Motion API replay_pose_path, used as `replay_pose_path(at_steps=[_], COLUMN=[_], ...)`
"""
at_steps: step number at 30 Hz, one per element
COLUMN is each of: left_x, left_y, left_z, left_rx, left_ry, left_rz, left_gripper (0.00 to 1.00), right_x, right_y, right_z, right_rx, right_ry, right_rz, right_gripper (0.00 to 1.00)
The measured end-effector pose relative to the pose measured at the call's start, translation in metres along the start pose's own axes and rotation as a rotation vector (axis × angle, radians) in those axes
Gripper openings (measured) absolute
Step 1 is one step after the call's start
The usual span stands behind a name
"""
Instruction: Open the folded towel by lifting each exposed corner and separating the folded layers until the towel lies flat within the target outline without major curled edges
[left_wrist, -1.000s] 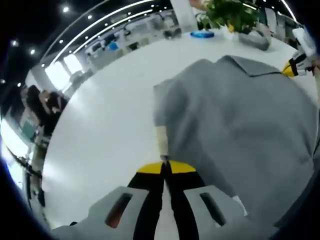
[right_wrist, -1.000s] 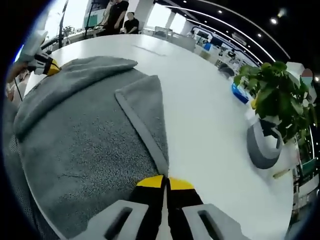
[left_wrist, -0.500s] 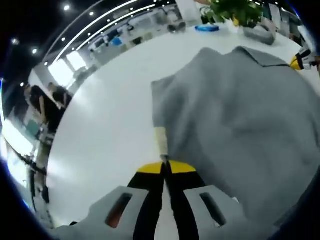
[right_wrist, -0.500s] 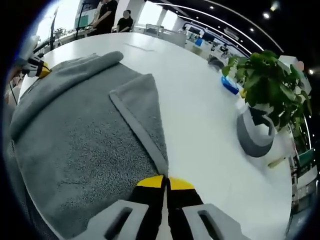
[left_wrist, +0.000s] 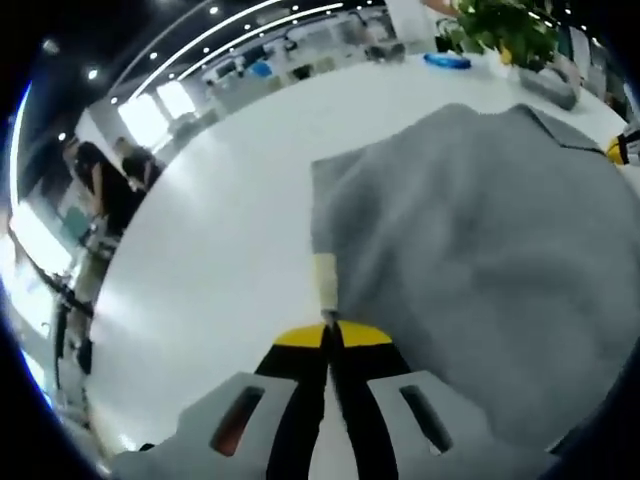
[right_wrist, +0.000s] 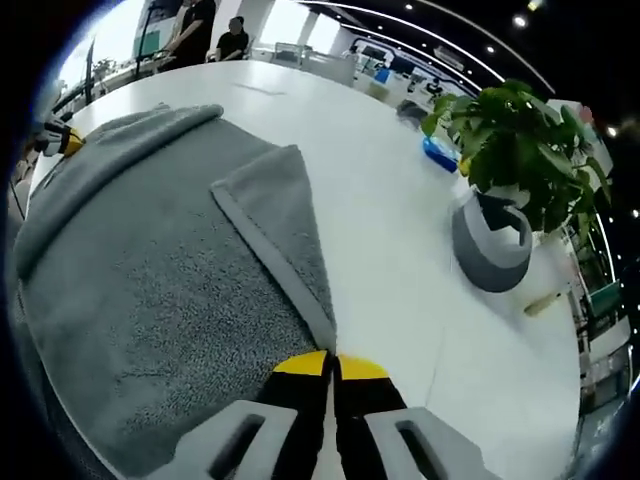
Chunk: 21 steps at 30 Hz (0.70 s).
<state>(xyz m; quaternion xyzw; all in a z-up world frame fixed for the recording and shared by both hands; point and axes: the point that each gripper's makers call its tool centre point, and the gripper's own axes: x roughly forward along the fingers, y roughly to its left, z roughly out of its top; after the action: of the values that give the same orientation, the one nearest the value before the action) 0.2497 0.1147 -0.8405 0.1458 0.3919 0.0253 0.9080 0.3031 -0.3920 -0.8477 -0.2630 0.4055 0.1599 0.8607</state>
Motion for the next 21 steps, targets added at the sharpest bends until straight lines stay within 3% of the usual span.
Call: replay_pose_path(at_steps=[8, 16, 21], left_x=[0.000, -0.002, -0.003], left_y=[0.010, 0.026, 0.035], left_z=[-0.004, -0.013, -0.018], left_rx=[0.019, -0.079, -0.062], left_ry=[0.012, 0.017, 0.035], left_rz=[0.048, 0.086, 0.134], left_gripper=[0.03, 0.03, 0.03], right_x=[0.000, -0.002, -0.002], right_y=[-0.011, -0.017, -0.019], right_z=[-0.007, -0.012, -0.013], right_rx=[0.002, 0.007, 0.004], right_ry=[0.013, 0.014, 0.014], right_rz=[-0.024, -0.048, -0.057], right_gripper=[0.00, 0.00, 0.00])
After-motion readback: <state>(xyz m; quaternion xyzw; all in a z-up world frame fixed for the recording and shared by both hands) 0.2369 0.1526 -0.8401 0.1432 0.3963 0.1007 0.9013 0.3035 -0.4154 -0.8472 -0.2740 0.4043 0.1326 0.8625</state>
